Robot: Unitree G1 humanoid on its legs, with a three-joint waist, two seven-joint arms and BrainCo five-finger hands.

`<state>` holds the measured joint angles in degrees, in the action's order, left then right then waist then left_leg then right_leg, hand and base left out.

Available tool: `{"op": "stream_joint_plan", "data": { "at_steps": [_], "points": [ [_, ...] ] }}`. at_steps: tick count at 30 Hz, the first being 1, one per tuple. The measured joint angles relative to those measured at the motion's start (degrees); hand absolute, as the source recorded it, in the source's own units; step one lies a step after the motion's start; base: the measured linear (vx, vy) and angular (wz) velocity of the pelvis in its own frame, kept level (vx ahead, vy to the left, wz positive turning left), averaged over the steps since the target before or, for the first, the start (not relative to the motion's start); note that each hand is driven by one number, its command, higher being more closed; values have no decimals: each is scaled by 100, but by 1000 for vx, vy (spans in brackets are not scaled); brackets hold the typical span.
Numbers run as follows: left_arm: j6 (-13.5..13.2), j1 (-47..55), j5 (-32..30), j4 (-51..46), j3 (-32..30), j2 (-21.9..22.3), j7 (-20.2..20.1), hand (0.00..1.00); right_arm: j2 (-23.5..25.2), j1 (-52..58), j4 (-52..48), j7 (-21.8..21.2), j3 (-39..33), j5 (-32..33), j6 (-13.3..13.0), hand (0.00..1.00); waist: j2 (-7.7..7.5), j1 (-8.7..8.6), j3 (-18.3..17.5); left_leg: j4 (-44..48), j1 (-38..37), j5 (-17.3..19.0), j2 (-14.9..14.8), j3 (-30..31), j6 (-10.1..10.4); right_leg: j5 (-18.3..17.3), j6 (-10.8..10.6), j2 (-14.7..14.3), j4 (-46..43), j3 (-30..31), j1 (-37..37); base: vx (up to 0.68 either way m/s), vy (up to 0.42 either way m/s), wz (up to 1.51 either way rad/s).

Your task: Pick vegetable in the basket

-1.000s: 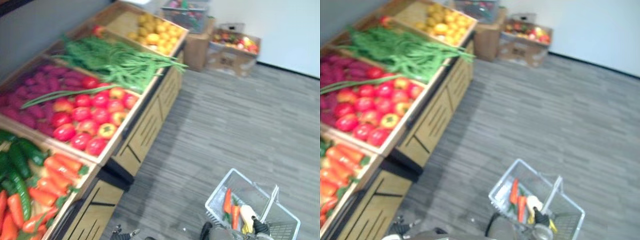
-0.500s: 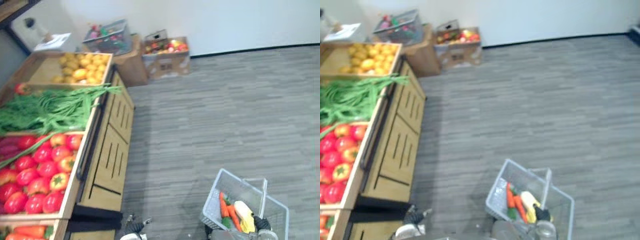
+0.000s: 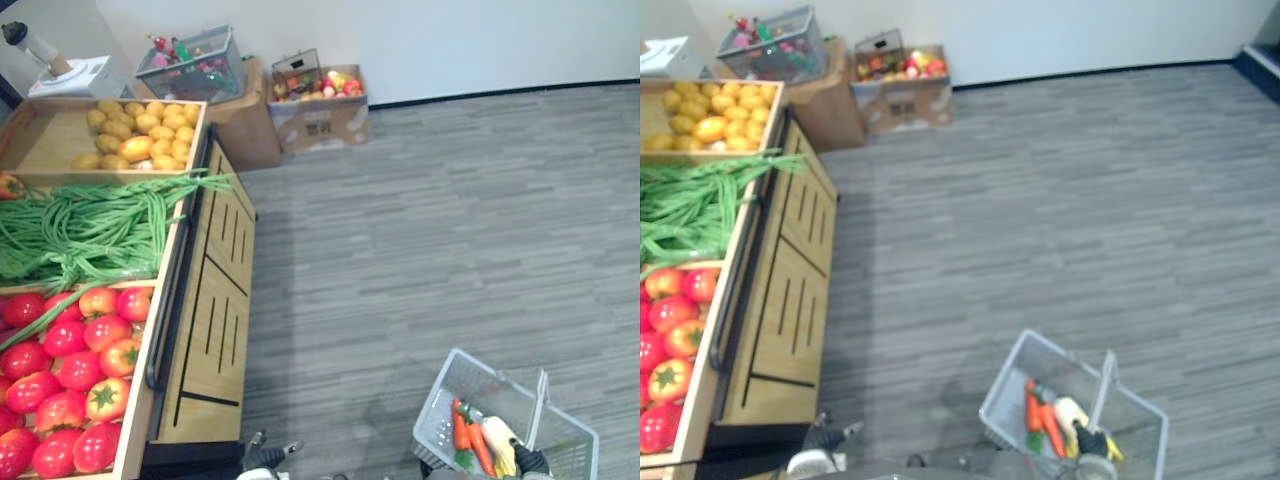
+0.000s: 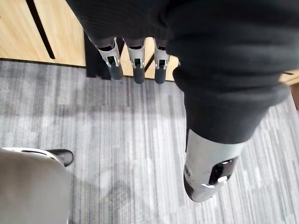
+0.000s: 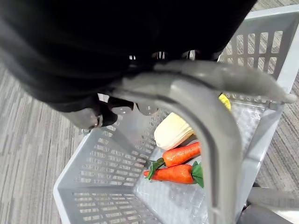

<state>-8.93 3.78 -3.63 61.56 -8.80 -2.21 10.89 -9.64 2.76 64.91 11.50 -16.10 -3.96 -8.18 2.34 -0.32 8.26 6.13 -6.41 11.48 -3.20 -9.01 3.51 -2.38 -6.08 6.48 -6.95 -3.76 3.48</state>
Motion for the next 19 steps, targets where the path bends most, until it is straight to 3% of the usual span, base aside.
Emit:
{"op": "stream_joint_plan", "data": {
  "at_steps": [2,4,6,9,15,19],
  "points": [
    [16,4,2,0,65,-32,-7,0,117,0,-30,1,-173,4,-2,100,-180,-24,62,-3,-201,0,50,6,0,-370,16,127,-1189,-91,364,13,-6,11],
    [24,3,14,4,61,-43,-21,0,171,2,-69,-15,-183,52,-11,100,-281,-93,18,-12,-234,0,85,18,1,-406,29,220,-1525,-196,537,-5,11,8],
    [39,-9,12,45,6,-66,-35,0,280,4,-98,-90,-158,175,-52,100,-394,-87,-37,-39,-144,0,125,6,0,-400,19,240,-1194,-260,480,-2,22,-8],
    [81,-28,15,133,-166,-40,-51,0,446,9,-66,-216,-208,340,-59,100,-450,-99,-86,-54,-88,0,150,-5,0,-277,-160,219,-302,-363,96,-2,5,-7],
    [163,-10,81,416,-294,40,-128,0,615,164,147,-235,-606,678,-38,100,-174,-109,-391,-123,-149,8,47,-274,8,382,-84,-16,1004,-259,-429,-1,-2,-21],
    [182,-11,92,458,-293,44,-140,0,616,193,223,-256,-604,679,1,100,-169,-109,-444,-197,-198,20,-31,-302,24,564,-9,-146,1301,-188,-541,-29,-44,-15]
  ]
}}
